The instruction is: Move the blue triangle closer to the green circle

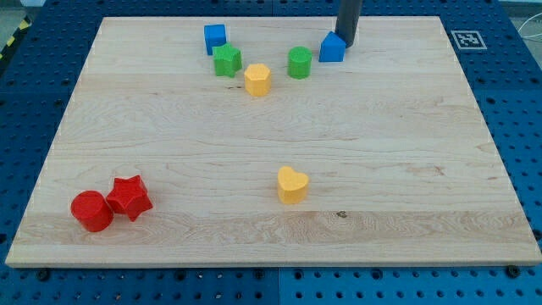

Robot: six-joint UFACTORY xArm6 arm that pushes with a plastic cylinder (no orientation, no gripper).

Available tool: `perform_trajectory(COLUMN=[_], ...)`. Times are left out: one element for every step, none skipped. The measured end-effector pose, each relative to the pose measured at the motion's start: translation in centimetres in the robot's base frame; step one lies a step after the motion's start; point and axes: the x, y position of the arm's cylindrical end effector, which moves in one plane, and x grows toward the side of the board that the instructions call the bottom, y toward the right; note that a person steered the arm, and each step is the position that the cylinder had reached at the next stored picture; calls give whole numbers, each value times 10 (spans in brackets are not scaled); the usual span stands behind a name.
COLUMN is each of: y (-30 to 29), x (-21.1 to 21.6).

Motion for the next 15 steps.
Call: perform_trajectory(y=[-1,5,23,26,26,23,19,12,2,-6,-8,-8,-13,-20,-23], x=[2,2,2,7,10,10,10,13,16,18,18,10,8,8,13])
